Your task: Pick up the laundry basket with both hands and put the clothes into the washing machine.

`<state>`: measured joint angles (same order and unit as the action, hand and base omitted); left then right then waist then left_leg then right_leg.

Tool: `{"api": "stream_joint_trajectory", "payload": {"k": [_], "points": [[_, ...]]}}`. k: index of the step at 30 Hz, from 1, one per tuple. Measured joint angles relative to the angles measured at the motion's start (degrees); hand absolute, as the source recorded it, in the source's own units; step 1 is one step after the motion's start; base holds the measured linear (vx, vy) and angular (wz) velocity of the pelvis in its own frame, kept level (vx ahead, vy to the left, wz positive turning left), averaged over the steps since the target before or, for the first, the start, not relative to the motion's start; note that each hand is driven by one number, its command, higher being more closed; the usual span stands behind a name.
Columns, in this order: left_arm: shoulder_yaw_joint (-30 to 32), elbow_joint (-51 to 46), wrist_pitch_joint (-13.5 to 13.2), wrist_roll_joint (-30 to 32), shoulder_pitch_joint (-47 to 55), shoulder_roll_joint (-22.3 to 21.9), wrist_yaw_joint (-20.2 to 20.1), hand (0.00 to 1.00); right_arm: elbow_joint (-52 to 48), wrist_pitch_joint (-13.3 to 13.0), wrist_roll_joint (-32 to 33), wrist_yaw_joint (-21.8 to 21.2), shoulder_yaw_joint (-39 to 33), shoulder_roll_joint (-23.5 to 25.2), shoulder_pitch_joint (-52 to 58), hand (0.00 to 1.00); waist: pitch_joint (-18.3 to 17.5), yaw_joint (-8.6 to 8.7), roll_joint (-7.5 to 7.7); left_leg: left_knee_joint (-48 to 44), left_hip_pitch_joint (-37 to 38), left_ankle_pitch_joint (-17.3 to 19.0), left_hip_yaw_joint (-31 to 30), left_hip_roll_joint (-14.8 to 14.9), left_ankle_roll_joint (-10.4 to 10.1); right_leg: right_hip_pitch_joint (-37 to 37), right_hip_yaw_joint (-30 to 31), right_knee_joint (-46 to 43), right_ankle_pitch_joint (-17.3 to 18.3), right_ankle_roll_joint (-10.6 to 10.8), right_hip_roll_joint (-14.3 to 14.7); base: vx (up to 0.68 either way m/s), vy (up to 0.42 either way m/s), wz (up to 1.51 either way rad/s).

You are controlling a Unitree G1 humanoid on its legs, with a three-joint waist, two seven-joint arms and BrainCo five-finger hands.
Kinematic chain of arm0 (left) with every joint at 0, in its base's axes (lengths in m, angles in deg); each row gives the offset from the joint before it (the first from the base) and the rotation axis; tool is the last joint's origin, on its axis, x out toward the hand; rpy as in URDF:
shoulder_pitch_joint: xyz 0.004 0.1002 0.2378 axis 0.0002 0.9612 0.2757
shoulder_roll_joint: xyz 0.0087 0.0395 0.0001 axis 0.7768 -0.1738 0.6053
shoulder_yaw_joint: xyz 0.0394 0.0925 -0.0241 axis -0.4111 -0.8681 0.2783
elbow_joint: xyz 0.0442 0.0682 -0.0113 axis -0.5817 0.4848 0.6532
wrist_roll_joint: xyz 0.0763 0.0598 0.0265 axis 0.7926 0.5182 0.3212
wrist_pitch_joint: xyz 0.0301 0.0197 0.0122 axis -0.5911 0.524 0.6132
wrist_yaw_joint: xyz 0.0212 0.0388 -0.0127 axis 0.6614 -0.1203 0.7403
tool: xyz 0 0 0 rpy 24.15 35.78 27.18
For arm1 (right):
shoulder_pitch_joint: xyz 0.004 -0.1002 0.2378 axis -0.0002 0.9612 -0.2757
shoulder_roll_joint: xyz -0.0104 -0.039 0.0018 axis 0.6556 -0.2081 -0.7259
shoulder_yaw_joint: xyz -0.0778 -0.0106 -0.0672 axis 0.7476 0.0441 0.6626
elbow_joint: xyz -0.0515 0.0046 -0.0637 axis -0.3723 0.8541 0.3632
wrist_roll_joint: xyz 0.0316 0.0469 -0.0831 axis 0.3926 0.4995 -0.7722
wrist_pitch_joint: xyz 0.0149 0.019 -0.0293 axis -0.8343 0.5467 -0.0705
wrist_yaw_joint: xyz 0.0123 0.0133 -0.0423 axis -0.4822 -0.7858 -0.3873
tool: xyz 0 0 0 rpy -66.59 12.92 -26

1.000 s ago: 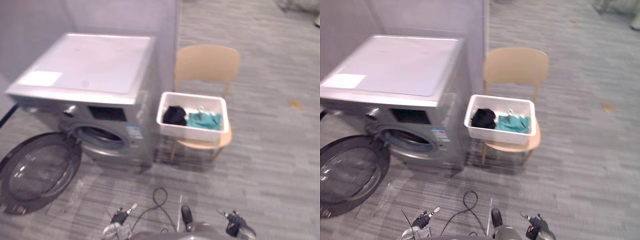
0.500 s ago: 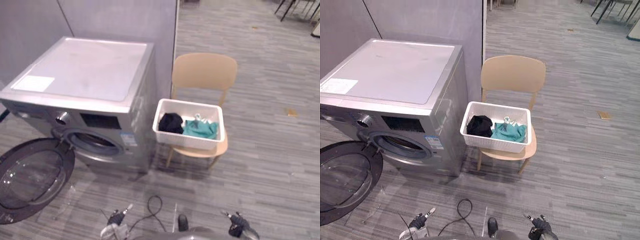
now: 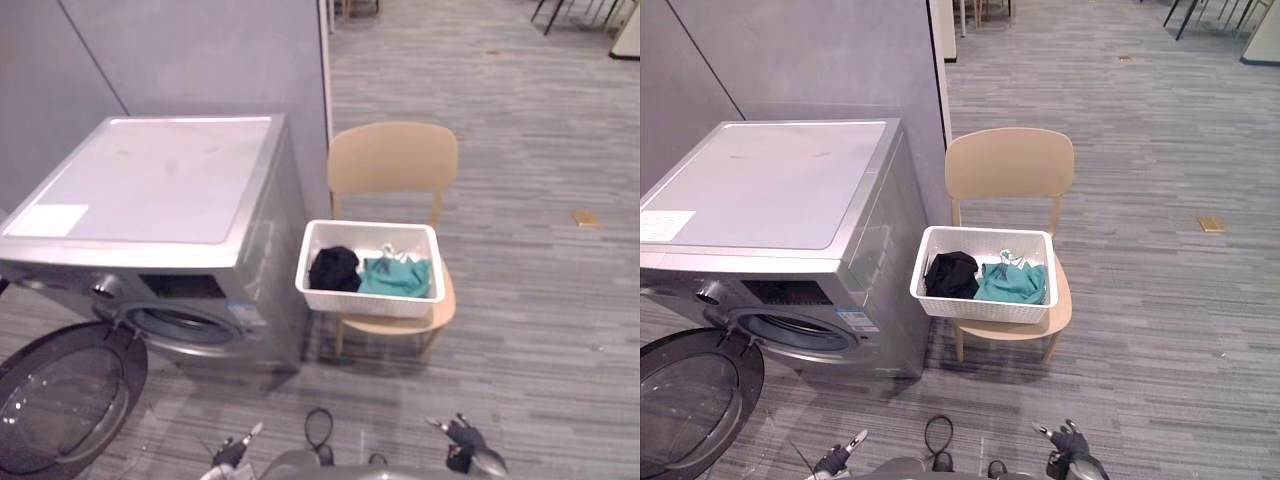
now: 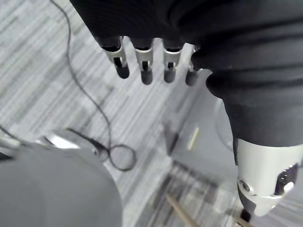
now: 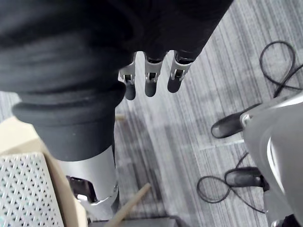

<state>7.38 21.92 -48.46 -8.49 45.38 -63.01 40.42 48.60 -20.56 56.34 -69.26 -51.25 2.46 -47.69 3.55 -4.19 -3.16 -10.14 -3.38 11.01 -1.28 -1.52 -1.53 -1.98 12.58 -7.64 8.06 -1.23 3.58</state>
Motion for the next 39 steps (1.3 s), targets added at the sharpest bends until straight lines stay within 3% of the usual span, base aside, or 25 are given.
{"api": "stream_joint_trajectory", "payload": {"k": [8,9,10,11,12,13,15,16,18,19,20,21,22,26,27,29,30,31,37,39], "points": [[-3.6,-3.1,-0.5,-2.4,-4.4,0.0,1.2,0.00,-0.8,-0.3,-1.1,-0.1,0.1,0.1,0.4,0.00,-1.0,0.22,1.77,3.7,3.6,0.1,0.5,-0.9,0.2,0.6,0.7,0.4,0.5,0.7,-1.0,0.24,0.029,-0.23],[-3.9,-3.0,-0.6,-2.4,-4.7,0.0,1.2,0.00,-0.9,-0.4,-1.1,-0.1,0.0,0.1,0.4,0.00,-0.9,0.21,1.87,1.6,4.4,0.1,1.7,-0.8,0.2,-0.4,1.4,-4.7,1.4,2.1,-0.4,0.21,-0.031,-0.74],[-4.0,-2.8,-0.8,-2.5,-5.2,0.2,1.2,0.00,-1.0,-0.4,-1.1,-0.1,-0.3,0.4,-0.3,0.00,0.5,0.25,2.88,-7.2,1.6,0.2,2.7,-1.7,1.2,-2.6,1.7,-13.6,1.8,3.1,-0.3,0.14,-0.022,-0.89],[-4.2,-2.9,-1.1,-3.1,-5.0,0.5,1.1,0.00,-1.1,-0.4,-1.1,0.0,-0.7,0.7,-0.2,0.00,1.5,0.31,4.09,-6.1,2.0,1.9,3.0,-2.5,1.9,-4.9,1.2,-21.7,1.9,3.4,-0.2,0.06,-0.020,-0.67],[-5.0,-2.7,-1.1,-3.6,-5.1,0.7,1.2,0.00,-2.8,-0.4,-1.1,0.0,-0.8,0.4,0.7,0.00,1.6,1.16,2.86,2.1,3.9,-1.2,2.7,-1.4,2.5,-7.4,-1.3,-29.8,1.3,4.4,0.9,0.00,0.014,-0.50],[-6.2,-2.3,-1.2,-3.8,-4.9,1.0,1.2,0.00,-5.3,-0.4,-1.0,0.0,-1.3,0.9,2.0,0.00,2.3,2.22,2.92,3.3,6.4,-0.1,3.1,-2.0,4.5,-11.5,-3.6,-38.5,4.2,4.8,-0.5,0.02,-0.002,-0.22],[-5.8,-1.5,-1.1,-3.8,-5.1,2.0,1.2,0.00,-8.1,0.0,-0.5,0.1,-2.5,0.6,2.9,0.00,2.0,3.49,4.27,3.2,7.3,0.0,2.7,-2.5,4.7,-15.5,-7.6,-41.4,7.2,4.4,-4.3,0.12,-0.016,0.07],[-5.5,-1.6,-1.2,-3.8,-5.3,1.8,1.1,0.00,-10.0,0.1,0.0,0.6,-4.7,0.5,2.8,0.00,2.4,3.45,3.59,3.1,7.9,0.0,2.8,-1.5,4.7,-16.4,-9.9,-37.9,7.8,4.4,-6.2,0.17,-0.021,0.13],[-3.3,-1.6,-1.2,-3.9,-5.0,1.2,1.2,0.00,-13.1,0.0,0.1,1.4,-5.7,0.3,2.7,0.00,2.8,3.41,2.79,2.7,9.3,0.0,2.9,0.5,4.7,-15.1,-10.7,-29.0,7.5,4.7,-6.7,0.20,-0.029,-0.11],[-1.8,-1.6,-1.2,-4.0,-3.5,1.4,1.2,0.00,-16.6,0.0,0.1,1.5,-5.8,0.5,3.0,0.00,2.6,3.25,2.85,1.2,9.9,0.0,3.0,1.6,4.6,-13.0,-9.5,-17.6,4.6,6.0,-6.5,0.28,-0.081,-0.20],[-1.4,-1.6,-1.2,-4.0,-2.7,1.5,1.2,0.00,-18.2,0.0,0.1,1.6,-5.9,0.7,3.3,0.00,2.3,3.28,3.34,0.8,10.1,0.0,2.9,1.5,4.5,-11.8,-8.2,-13.4,1.9,6.6,-6.7,0.26,-0.116,-0.08],[-1.0,-1.5,-1.1,-4.0,-1.6,2.5,1.3,0.00,-22.0,-0.2,0.1,1.9,-7.3,1.3,4.5,0.00,0.9,3.37,6.01,0.4,10.9,0.9,2.6,0.6,3.0,-10.7,-6.4,-8.1,-6.1,7.2,-7.9,0.37,-0.238,0.10],[0.6,-1.3,-0.7,-4.0,-1.4,2.7,1.5,0.00,-24.8,-0.4,0.0,2.5,-9.6,1.2,5.1,0.00,0.2,3.23,6.31,-0.1,11.2,1.9,1.2,1.1,1.5,-9.5,-6.7,-7.3,-5.1,6.7,-8.0,0.32,-0.231,0.15],[3.1,-1.0,-0.8,-3.9,-1.7,-1.2,1.1,0.00,-33.7,-1.2,-0.2,3.8,-12.3,-2.0,5.6,0.00,-1.2,3.64,3.39,-2.6,8.8,0.3,-1.5,3.2,-1.1,-7.6,-9.4,-2.6,-6.3,5.1,-6.8,0.27,-0.158,0.22],[3.5,-1.1,-0.8,-4.0,-1.9,-1.0,0.9,0.00,-35.7,-1.2,-0.6,3.8,-12.3,-2.0,5.3,0.00,-1.1,3.43,3.91,-4.9,7.0,1.2,-2.6,2.6,-1.9,-6.8,-9.6,-1.9,-6.3,5.1,-7.7,0.20,-0.080,0.35],[4.4,-0.7,-0.8,-3.9,-1.9,-1.1,1.0,0.00,-37.6,-2.1,-1.3,4.0,-13.3,-1.7,5.4,0.00,-0.9,3.68,4.36,-0.3,7.2,2.2,-3.6,3.1,-2.5,-4.0,-11.2,-0.8,-6.3,5.1,-8.7,0.17,-0.038,0.43],[4.2,-0.4,-0.8,-3.9,-1.7,-1.6,1.1,0.00,-38.7,-2.2,-1.9,4.1,-13.6,-1.8,5.5,0.00,-1.5,3.62,3.29,4.6,7.1,0.5,-3.5,4.1,-3.9,-3.1,-12.3,-0.6,-6.3,5.2,-8.6,0.15,0.058,0.30],[4.2,-0.4,-0.7,-3.9,-1.6,-2.0,1.1,0.00,-39.8,-2.3,-2.5,4.1,-13.6,-1.6,5.5,0.00,-1.7,3.25,2.56,5.9,6.4,-2.8,-3.1,5.0,-2.9,-2.1,-12.8,-0.2,-5.8,5.9,-8.4,0.11,0.105,0.16],[-2.0,-0.5,0.0,-3.1,-1.4,0.7,-0.5,0.00,-47.0,-2.4,-4.4,3.6,-11.1,4.6,7.8,0.00,-2.8,3.42,5.60,4.0,6.0,-2.9,-5.1,1.6,-2.9,-0.8,-14.4,0.0,-5.3,6.7,-11.4,0.04,0.080,0.19],[-2.8,-0.5,0.1,-2.0,-1.4,0.9,-0.4,0.00,-49.7,-2.4,-4.5,3.5,-8.7,4.5,8.2,0.00,-2.8,3.62,5.59,3.0,6.4,-2.9,-5.6,1.2,-2.9,0.1,-14.9,-0.1,-5.2,6.8,-11.8,-0.01,0.024,0.07]]}}
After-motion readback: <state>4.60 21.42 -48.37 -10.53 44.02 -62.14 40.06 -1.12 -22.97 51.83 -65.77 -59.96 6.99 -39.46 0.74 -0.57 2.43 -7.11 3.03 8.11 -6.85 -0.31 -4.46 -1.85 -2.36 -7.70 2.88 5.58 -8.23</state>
